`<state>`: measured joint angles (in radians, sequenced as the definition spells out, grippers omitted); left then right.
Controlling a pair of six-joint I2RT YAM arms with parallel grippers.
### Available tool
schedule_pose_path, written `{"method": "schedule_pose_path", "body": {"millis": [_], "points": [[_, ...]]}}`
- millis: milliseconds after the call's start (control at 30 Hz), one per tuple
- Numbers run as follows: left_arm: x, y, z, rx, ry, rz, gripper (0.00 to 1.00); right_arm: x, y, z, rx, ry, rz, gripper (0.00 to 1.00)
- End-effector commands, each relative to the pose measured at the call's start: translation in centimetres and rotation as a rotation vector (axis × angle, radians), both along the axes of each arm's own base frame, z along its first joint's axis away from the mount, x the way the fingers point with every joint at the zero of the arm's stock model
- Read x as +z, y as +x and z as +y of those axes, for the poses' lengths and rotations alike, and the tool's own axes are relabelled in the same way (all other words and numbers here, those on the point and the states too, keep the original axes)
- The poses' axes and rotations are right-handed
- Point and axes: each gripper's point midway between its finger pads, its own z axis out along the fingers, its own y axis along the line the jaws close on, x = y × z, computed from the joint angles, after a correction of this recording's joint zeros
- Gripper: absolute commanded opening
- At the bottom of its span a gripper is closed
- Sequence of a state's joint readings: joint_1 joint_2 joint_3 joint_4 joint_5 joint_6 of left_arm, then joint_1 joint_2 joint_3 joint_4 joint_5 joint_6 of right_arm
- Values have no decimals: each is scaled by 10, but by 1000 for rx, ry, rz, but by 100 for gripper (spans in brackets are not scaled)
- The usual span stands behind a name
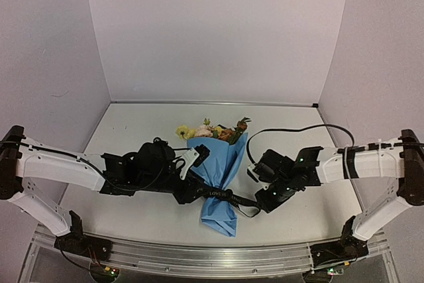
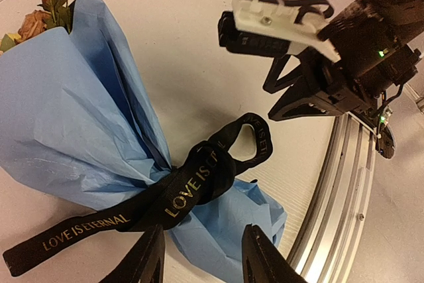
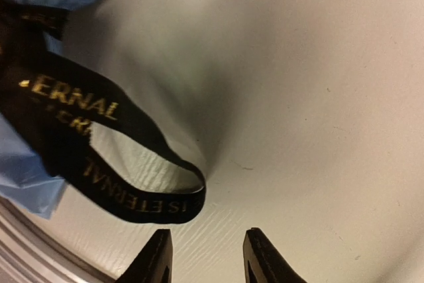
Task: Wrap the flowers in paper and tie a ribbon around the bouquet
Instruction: Pick up the right side of the half-tied ribbon from the center of the board.
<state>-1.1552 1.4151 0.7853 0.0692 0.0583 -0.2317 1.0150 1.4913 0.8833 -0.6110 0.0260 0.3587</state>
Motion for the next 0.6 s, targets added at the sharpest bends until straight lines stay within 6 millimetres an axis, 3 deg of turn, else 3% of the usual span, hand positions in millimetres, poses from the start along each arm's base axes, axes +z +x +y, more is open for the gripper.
{"method": "schedule_pose_path", "body": {"millis": [0, 267, 467, 567], "points": [[31, 7, -8, 18, -64, -59, 42, -12, 12, 10, -63, 12, 7, 34], [28, 7, -8, 22, -56, -44, 42, -30, 19, 14, -140, 20, 0, 33], [30, 7, -9, 17, -64, -53, 42, -37, 14, 18, -171, 46, 40, 1], [34, 6, -12, 3, -81, -60, 42, -19, 11, 15, -171, 56, 43, 0]]}}
